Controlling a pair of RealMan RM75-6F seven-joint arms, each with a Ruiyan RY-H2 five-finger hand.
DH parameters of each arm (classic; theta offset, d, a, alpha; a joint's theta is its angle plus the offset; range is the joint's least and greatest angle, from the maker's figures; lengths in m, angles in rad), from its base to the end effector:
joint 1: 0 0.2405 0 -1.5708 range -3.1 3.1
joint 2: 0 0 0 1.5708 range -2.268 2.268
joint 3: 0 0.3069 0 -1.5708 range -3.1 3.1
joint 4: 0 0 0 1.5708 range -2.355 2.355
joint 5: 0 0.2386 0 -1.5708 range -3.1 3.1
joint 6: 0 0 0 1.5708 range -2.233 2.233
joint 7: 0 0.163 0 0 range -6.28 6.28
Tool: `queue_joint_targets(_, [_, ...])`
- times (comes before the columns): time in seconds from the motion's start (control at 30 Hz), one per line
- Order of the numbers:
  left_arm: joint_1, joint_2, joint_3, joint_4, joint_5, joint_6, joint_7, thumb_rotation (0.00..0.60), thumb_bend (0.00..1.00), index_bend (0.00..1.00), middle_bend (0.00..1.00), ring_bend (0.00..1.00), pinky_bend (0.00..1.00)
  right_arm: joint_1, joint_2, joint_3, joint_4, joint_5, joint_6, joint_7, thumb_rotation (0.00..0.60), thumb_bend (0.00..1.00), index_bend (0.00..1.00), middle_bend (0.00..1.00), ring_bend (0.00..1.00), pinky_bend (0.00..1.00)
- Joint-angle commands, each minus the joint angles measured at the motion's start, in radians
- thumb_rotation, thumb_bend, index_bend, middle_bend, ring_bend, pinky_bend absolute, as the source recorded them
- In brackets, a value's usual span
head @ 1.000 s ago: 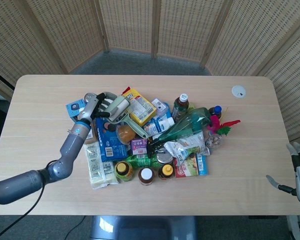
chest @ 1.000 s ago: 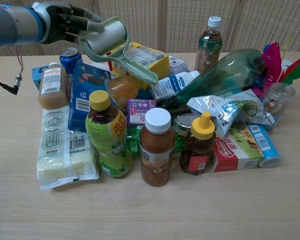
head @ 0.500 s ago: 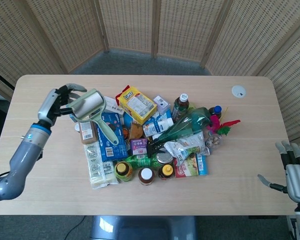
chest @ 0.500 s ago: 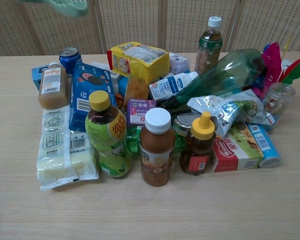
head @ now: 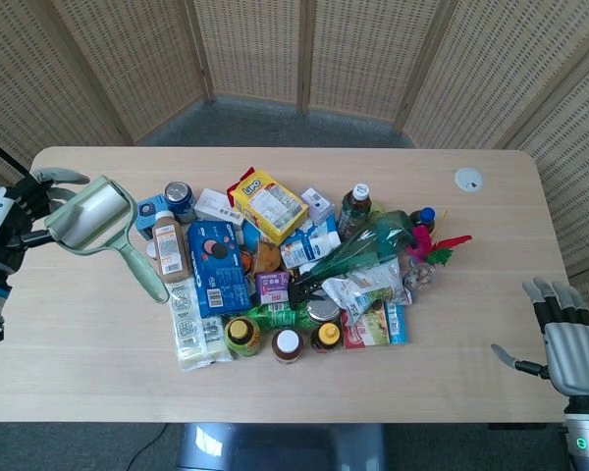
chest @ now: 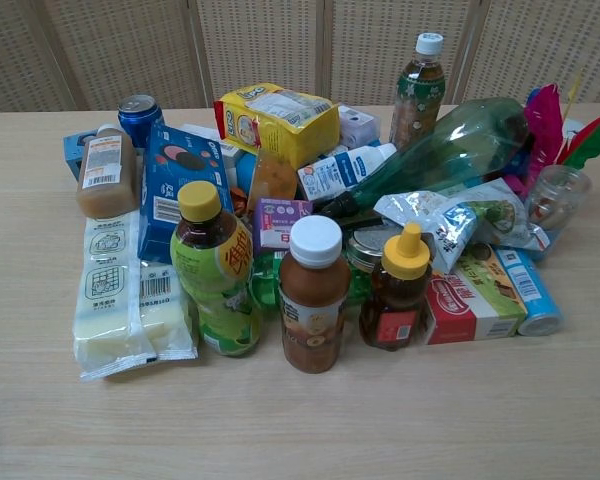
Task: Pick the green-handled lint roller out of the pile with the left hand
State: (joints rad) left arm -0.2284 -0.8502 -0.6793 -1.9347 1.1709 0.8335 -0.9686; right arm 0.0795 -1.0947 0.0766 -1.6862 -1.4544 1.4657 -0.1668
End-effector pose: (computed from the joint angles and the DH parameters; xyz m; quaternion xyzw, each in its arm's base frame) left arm -0.2240 0.3615 0.2427 -0.3235 -0.6619 -0.6370 0.2268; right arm -0.3591 -0.2093 0.1602 0.6025 -0.3632 0.3478 0.6197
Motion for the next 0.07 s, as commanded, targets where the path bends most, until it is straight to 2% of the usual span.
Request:
queue_joint_targets(0.03, [0.016,0.029,0.014,0.002,0.035,0.020,-0.049,0.600,0.44,0.34,0.35,0.50,0.54,0.004,-0.002,0.002,-0.001,-0.001,-0.004,-0.004,0.346,0.18,0.05,0.04,0.00,0.00])
queue_joint_targets(0.07, [0.016,0.034,0.021,0.006,0.045,0.022,-0.063,0.600,0.44,0.34,0.35,0.50,0.54,0.007,-0.003,0.003,-0.002,-0.001,-0.006,-0.008,0.345,0.18,0.05,0.04,0.00,0.00])
